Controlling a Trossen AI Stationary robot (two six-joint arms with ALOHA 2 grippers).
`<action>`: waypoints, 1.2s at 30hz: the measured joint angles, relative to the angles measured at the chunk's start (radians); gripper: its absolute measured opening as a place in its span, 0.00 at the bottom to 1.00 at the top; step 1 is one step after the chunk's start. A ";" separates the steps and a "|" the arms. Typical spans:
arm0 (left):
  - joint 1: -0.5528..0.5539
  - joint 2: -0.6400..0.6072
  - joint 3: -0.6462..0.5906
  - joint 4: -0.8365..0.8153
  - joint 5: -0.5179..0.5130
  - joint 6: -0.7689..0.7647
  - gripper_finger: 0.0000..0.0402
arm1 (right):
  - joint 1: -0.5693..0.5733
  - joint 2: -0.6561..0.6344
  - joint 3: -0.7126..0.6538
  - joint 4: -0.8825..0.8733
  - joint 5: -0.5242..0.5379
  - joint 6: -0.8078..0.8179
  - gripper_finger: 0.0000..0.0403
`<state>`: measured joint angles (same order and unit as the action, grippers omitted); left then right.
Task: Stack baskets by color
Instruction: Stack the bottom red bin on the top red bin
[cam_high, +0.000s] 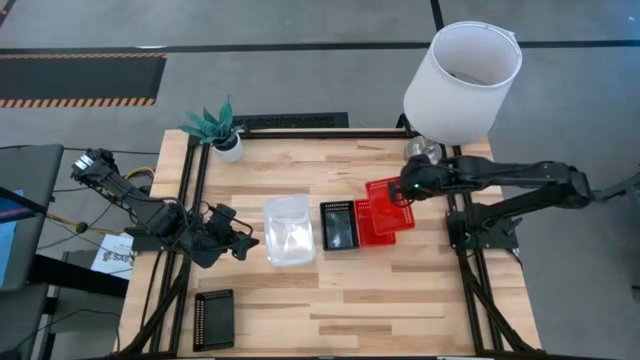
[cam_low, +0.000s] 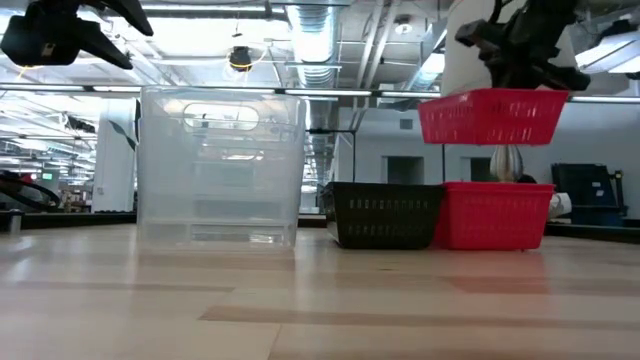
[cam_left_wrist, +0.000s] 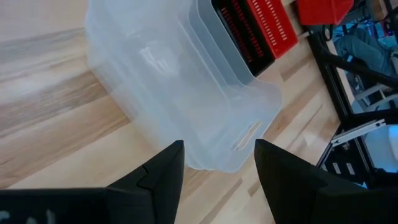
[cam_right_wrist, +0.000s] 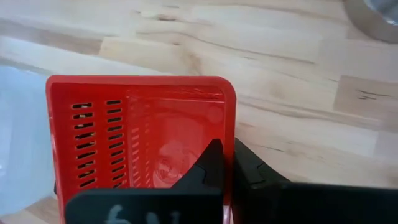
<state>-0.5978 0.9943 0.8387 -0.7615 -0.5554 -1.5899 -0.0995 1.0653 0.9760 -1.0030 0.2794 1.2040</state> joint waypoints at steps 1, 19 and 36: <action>0.000 0.000 0.000 0.000 -0.002 0.000 0.46 | -0.002 0.013 0.000 0.009 -0.007 -0.007 0.03; 0.003 0.000 0.000 0.005 -0.007 -0.001 0.46 | 0.018 0.214 0.000 0.125 -0.052 0.008 0.03; 0.004 0.000 0.000 0.011 -0.006 0.007 0.46 | 0.032 0.189 -0.089 0.212 -0.039 0.084 0.04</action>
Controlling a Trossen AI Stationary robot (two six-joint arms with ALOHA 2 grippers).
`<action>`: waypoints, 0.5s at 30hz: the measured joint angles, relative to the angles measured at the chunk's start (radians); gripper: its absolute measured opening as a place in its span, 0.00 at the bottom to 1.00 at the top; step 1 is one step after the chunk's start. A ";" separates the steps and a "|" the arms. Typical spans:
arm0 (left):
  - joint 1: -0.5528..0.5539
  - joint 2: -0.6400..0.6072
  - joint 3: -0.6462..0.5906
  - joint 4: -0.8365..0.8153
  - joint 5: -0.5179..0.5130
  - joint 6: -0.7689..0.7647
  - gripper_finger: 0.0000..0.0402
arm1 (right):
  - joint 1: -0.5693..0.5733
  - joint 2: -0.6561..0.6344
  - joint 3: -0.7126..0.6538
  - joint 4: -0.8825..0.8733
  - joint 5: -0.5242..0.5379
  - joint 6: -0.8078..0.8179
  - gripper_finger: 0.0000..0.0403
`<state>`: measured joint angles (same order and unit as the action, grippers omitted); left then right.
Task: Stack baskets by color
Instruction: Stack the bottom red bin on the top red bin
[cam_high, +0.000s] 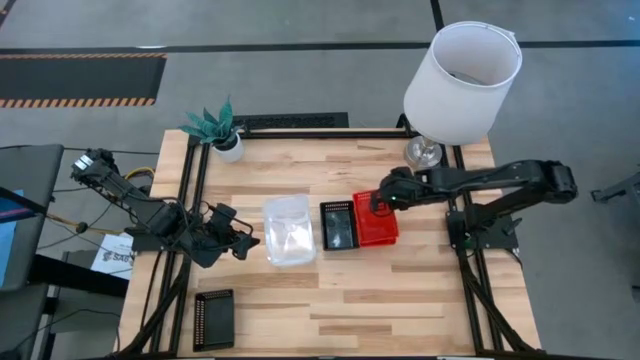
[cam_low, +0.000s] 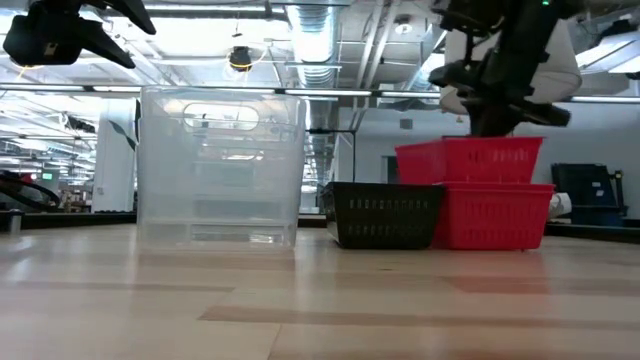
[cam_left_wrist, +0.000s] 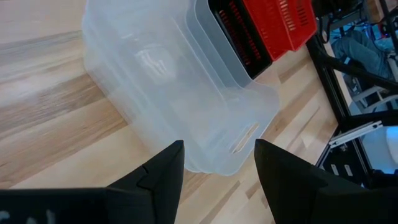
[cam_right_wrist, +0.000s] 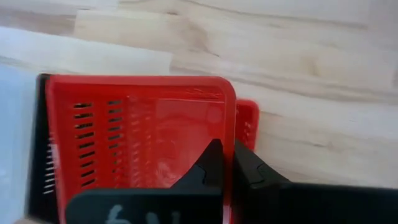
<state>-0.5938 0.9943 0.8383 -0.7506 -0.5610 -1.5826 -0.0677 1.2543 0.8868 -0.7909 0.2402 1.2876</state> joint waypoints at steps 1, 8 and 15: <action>0.000 0.000 0.000 0.000 0.000 0.000 0.46 | 0.007 -0.014 -0.019 0.022 0.000 0.014 0.03; 0.000 0.000 0.000 0.001 0.006 0.007 0.46 | 0.015 -0.091 -0.127 0.164 -0.003 0.019 0.04; 0.000 0.000 0.000 0.002 0.006 0.007 0.46 | 0.015 -0.081 -0.206 0.259 -0.034 0.038 0.04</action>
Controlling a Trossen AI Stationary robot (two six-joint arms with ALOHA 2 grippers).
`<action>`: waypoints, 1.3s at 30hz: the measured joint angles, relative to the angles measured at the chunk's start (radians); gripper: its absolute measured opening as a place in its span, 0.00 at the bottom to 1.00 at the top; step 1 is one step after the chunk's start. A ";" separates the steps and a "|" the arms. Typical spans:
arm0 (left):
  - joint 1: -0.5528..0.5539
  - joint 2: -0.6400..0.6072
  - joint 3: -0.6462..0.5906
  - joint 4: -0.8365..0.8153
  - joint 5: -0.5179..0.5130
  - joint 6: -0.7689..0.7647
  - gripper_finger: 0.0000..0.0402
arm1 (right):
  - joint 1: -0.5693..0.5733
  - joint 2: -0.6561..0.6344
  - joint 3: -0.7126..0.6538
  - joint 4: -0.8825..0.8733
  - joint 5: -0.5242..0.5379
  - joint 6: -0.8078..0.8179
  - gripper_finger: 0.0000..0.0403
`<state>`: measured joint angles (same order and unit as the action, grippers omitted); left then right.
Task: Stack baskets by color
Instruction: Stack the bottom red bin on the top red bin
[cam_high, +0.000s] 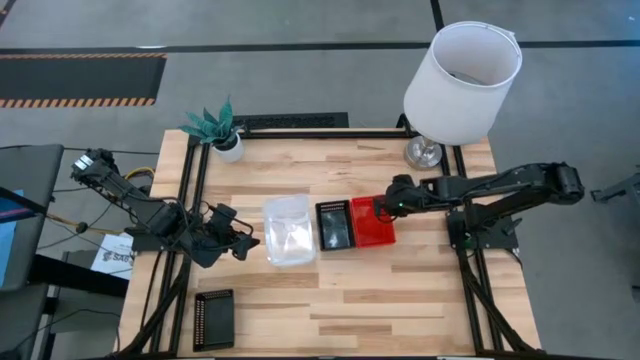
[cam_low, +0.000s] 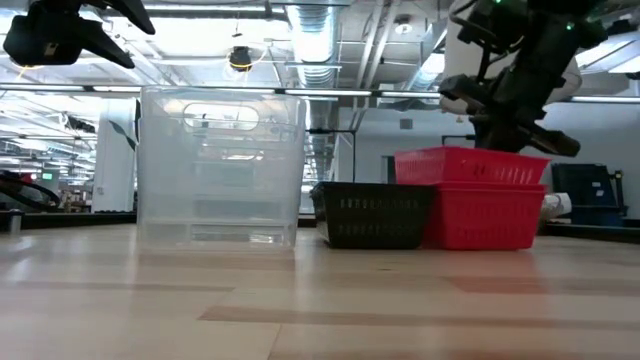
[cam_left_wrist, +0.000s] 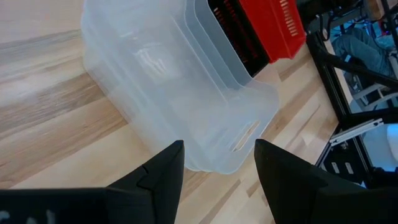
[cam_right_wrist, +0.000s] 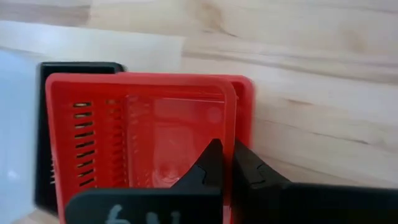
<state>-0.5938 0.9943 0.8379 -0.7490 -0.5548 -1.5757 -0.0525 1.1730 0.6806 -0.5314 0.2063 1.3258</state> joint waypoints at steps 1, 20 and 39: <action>0.000 0.000 0.000 0.000 0.000 0.000 0.46 | 0.000 0.001 -0.001 -0.007 0.000 0.008 0.04; 0.000 0.000 0.000 -0.001 0.000 0.000 0.46 | 0.001 0.083 0.001 -0.038 0.015 0.082 0.08; 0.000 0.000 0.000 -0.002 0.008 0.000 0.46 | 0.001 0.042 -0.001 -0.018 -0.005 0.091 0.32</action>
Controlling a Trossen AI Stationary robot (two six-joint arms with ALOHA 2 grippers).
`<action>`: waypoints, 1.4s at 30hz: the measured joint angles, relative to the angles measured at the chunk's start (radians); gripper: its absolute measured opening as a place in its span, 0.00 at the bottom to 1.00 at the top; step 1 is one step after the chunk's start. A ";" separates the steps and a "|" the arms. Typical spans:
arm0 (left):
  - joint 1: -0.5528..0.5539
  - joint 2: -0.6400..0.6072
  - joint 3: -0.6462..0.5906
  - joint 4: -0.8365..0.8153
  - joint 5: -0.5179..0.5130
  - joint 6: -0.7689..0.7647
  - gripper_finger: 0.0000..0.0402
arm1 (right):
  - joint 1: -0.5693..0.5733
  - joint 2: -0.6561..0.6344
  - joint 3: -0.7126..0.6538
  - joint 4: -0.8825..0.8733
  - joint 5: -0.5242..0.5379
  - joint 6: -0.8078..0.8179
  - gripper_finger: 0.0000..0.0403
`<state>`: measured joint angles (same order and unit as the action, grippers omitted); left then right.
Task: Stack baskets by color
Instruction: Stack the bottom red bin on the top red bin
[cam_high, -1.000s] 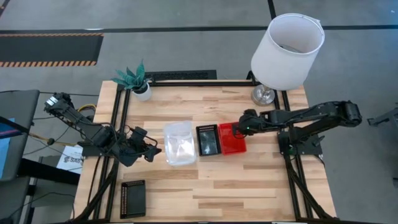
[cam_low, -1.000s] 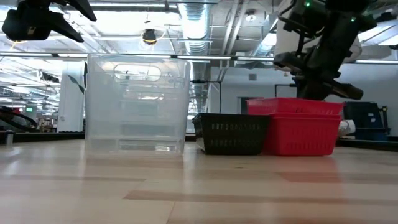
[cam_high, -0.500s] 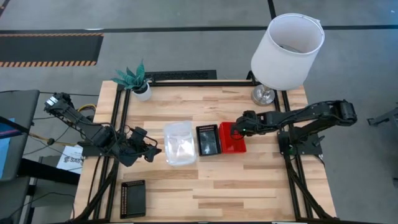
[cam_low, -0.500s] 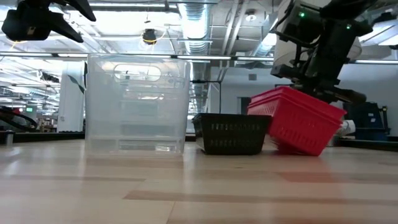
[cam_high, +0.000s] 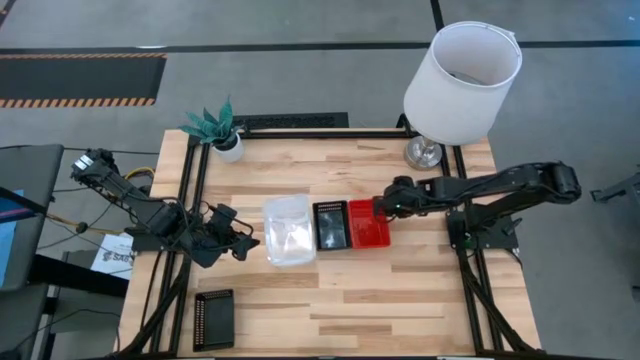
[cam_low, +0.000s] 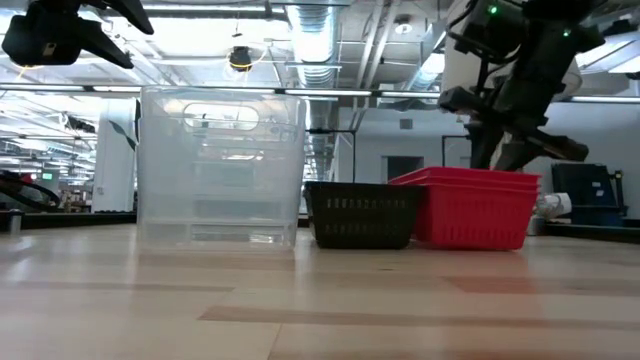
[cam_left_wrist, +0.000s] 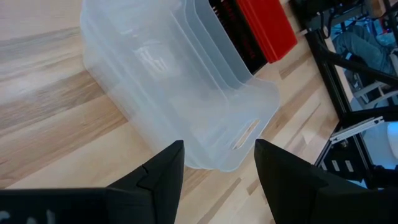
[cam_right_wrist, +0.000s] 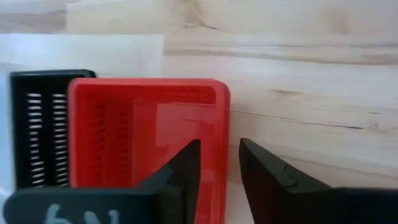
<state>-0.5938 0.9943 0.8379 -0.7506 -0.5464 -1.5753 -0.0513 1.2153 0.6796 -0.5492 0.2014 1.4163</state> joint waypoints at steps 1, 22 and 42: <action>0.000 0.000 0.000 0.000 0.000 0.000 0.46 | 0.000 -0.010 0.000 0.001 0.002 -0.001 0.33; -0.278 0.262 0.000 0.084 0.653 -0.121 0.46 | 0.153 -0.242 0.089 -0.026 0.049 -0.045 0.49; -0.529 0.498 0.161 -0.142 0.755 -0.584 0.46 | 0.216 -0.233 0.090 -0.022 0.063 -0.033 0.48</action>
<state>-1.1229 1.4919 0.9991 -0.8930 0.2089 -2.1592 0.1646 0.9825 0.7692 -0.5713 0.2642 1.3829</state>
